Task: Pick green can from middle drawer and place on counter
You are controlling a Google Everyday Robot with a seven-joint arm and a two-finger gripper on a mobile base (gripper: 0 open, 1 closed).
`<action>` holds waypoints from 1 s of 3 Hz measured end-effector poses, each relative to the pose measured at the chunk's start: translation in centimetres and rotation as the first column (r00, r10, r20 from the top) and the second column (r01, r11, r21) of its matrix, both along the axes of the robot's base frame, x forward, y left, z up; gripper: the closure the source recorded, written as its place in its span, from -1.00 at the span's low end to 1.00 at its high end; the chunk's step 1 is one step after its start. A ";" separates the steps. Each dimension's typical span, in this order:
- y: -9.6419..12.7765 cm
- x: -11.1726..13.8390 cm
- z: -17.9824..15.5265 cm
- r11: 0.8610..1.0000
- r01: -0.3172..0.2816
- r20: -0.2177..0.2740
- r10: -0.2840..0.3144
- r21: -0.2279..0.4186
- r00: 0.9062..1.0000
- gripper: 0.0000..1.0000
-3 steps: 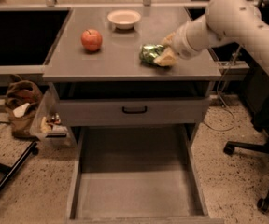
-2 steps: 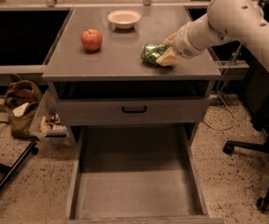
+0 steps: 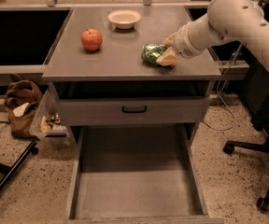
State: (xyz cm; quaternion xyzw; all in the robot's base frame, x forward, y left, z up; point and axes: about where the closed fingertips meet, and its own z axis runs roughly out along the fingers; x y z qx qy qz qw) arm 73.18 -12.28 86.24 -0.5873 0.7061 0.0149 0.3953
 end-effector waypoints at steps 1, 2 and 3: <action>0.0 0.0 0.0 1.000 0.000 0.000 0.000 0.000 1.000 -0.32; 0.0 0.0 0.0 1.000 0.000 0.000 0.000 0.000 1.000 -0.79; 0.0 0.0 0.0 1.000 0.000 0.000 0.000 0.000 1.000 -1.00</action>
Offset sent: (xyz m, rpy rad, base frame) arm 0.0000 0.0000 0.0000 0.0000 0.0000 0.0000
